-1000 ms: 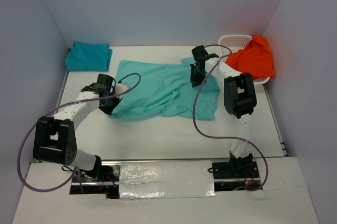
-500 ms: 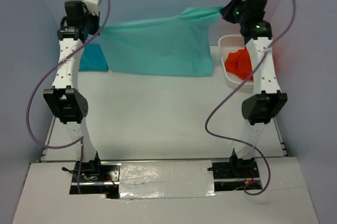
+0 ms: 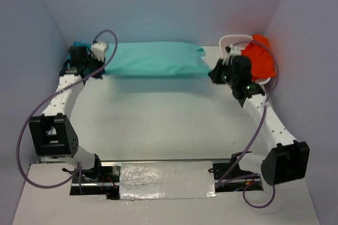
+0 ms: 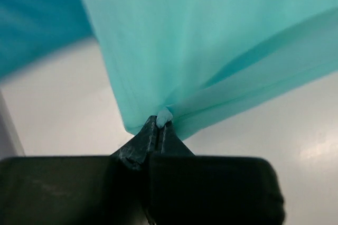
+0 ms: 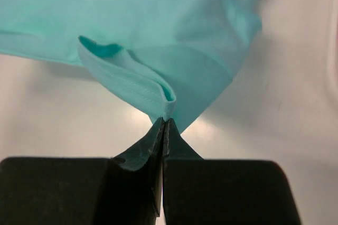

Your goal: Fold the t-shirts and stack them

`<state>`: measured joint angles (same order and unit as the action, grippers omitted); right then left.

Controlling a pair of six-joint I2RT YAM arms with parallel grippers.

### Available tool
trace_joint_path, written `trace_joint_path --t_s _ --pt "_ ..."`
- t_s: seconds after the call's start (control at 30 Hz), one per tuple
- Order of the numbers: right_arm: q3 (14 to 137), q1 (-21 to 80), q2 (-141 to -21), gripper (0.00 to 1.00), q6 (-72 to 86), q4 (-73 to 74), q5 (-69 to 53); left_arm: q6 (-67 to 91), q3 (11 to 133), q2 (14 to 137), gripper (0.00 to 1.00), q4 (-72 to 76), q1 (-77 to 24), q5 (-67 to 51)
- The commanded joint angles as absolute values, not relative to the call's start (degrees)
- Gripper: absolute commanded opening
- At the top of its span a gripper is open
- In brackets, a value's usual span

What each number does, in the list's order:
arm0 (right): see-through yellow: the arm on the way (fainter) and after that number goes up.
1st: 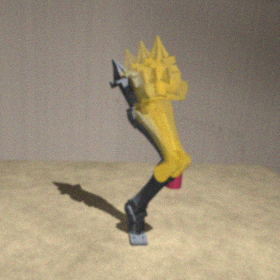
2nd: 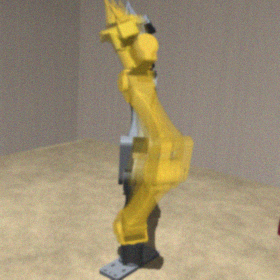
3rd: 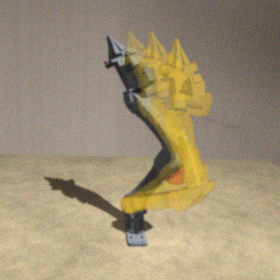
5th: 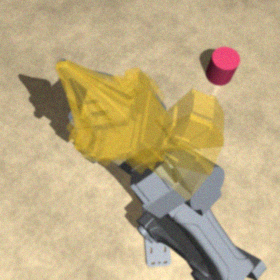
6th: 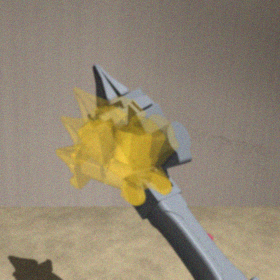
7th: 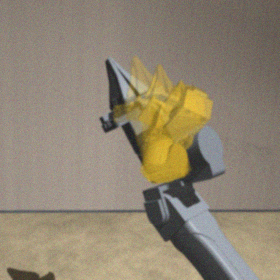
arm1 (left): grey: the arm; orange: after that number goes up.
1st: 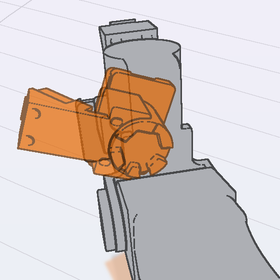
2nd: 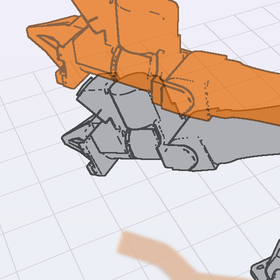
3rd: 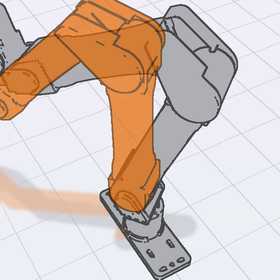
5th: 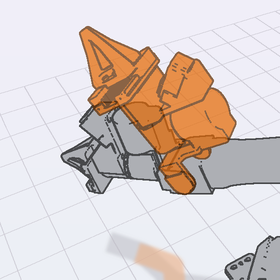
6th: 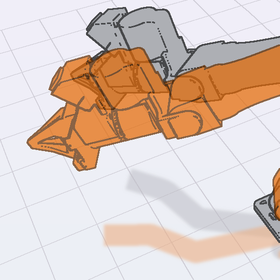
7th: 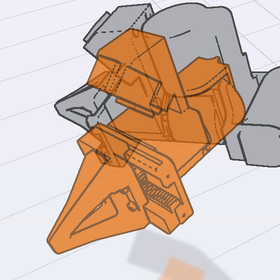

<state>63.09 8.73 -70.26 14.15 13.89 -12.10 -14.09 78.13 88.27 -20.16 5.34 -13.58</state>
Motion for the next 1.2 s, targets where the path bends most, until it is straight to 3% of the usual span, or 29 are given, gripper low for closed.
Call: trace_joint_path --t_s 0.0,0.07,0.1,0.13,0.2,0.23,0.37,0.5,0.57,0.7,0.8,1.0,1.17 --pt "50.6 13.3 -61.7 0.0 13.3 12.4 -6.8 -24.2 62.3 81.4 0.0 -22.5 5.6 -15.2" --pt "42.9 17.2 -58.7 0.0 16.5 12.7 -6.3 -30.6 56.0 77.2 0.08 -23.5 5.5 -16.6" --pt "40.6 18.9 -58.1 0.0 17.9 12.7 -6.2 -32.9 50.9 74.7 0.19 -25.9 5.5 -17.6" --pt "38.7 20.4 -57.7 0.0 20.5 12.1 -5.8 -38.2 49.0 73.6 0.46 -27.6 5.5 -18.1" --pt "34.6 24.1 -57.9 0.0 22.5 11.4 -5.1 -45.6 44.3 69.6 0.86 -31.4 5.6 -17.7" --pt "33.8 25.0 -58.6 0.0 23.7 11.4 -4.7 -47.7 43.3 68.2 0.98 -34.2 5.7 -16.7" --pt "32.5 25.6 -59.5 0.0 24.2 12.0 -4.0 -55.4 47.0 64.3 0.97 -44.7 7.6 -15.4" --pt "31.7 25.6 -58.0 0.0 23.6 13.2 -3.3 -58.4 52.1 66.7 0.4 -53.1 7.8 -18.2" --pt "31.2 25.6 -56.7 0.0 23.5 13.9 -3.2 -62.3 50.3 66.5 0.43 -57.6 6.9 -17.8" --pt "31.1 25.6 -54.3 0.0 23.4 15.6 -3.7 -78.4 43.2 61.3 0.71 -63.9 5.4 -13.5" --pt "30.6 25.6 -53.3 0.0 23.4 15.4 -3.5 -83.2 38.3 55.4 0.78 -65.1 2.6 -10.7" --pt "30.1 25.6 -54.1 0.0 24.3 14.9 -3.7 -82.8 36.1 56.0 0.82 -59.4 -1.7 -7.2" --pt "28.8 25.6 -54.0 0.0 25.0 14.6 -3.1 -93.7 35.3 57.2 0.84 -60.5 -5.0 -7.3"
